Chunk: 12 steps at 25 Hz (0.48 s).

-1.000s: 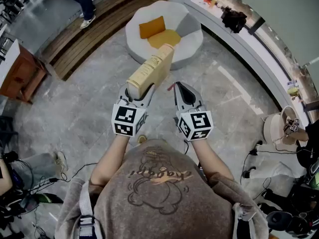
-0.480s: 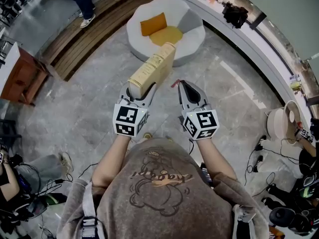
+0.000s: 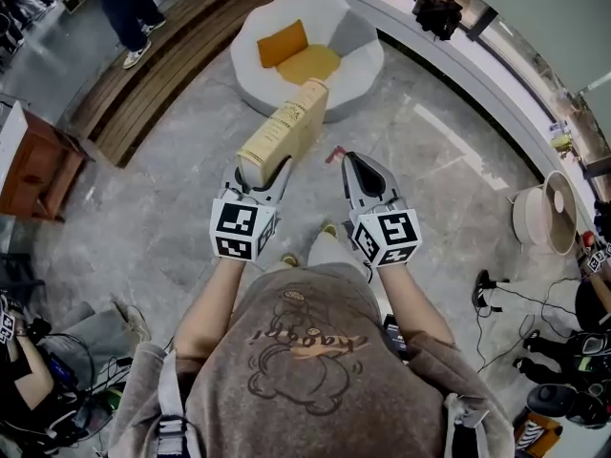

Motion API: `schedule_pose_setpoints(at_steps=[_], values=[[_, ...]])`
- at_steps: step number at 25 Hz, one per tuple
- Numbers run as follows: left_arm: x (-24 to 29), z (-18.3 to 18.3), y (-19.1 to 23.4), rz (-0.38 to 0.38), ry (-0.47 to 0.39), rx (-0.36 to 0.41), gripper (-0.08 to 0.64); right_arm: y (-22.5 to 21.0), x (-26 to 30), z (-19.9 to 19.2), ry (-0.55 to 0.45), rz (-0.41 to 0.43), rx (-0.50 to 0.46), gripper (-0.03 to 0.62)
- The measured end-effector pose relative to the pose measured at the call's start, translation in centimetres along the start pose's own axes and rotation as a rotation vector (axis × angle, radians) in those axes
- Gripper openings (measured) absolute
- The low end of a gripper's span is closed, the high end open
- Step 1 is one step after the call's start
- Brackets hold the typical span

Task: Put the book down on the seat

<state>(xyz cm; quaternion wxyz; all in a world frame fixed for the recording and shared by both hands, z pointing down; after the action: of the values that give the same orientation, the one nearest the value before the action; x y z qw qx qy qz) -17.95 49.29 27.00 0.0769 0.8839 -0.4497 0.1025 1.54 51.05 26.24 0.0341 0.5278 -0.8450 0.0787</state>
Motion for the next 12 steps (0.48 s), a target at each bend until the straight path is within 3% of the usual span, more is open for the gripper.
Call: schedule_pose_setpoints(at_steps=[12], values=[[5.7,1.7,2.2,-0.020,0.013,0.003,0.216,-4.1,4.2,0.8,0.010,-0.024,0.023,0.020]])
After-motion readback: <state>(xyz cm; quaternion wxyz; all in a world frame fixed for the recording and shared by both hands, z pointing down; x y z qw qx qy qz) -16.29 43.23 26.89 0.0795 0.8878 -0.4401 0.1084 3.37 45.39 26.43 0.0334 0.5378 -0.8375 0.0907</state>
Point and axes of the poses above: the fingertips, and each gripper's own axes: x forward along the fingers, y to its left, z out of its top, the point moved 7 cm from there along -x, backward along the fingers, and after that the axes turned 3 degrees about -z, right-handed, at the moved point
